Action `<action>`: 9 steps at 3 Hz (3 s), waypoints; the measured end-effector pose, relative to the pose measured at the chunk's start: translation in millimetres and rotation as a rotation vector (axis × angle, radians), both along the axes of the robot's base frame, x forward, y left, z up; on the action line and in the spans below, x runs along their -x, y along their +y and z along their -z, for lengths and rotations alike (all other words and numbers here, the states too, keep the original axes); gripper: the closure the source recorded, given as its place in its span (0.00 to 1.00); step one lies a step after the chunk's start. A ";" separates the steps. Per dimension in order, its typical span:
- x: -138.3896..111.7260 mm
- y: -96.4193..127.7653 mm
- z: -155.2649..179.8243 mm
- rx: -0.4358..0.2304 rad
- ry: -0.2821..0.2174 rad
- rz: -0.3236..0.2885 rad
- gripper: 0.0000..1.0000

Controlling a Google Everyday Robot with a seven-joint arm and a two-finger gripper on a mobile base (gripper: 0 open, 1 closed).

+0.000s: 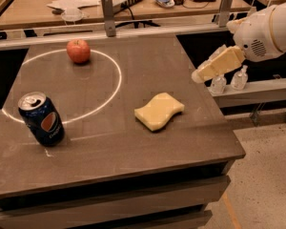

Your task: Move apple near pepsi can

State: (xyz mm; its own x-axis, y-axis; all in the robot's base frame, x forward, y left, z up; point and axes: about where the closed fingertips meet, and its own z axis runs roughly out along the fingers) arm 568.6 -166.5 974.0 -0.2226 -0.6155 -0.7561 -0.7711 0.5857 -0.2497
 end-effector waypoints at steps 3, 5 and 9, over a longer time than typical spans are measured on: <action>-89.6 92.6 -10.4 -0.227 -0.120 -0.048 0.00; -158.7 221.9 23.2 -0.281 -0.135 -0.154 0.00; -215.2 317.5 72.3 -0.364 -0.074 -0.224 0.00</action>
Offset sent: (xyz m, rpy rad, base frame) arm 0.0874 0.0842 0.0204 0.2972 -0.1538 0.0281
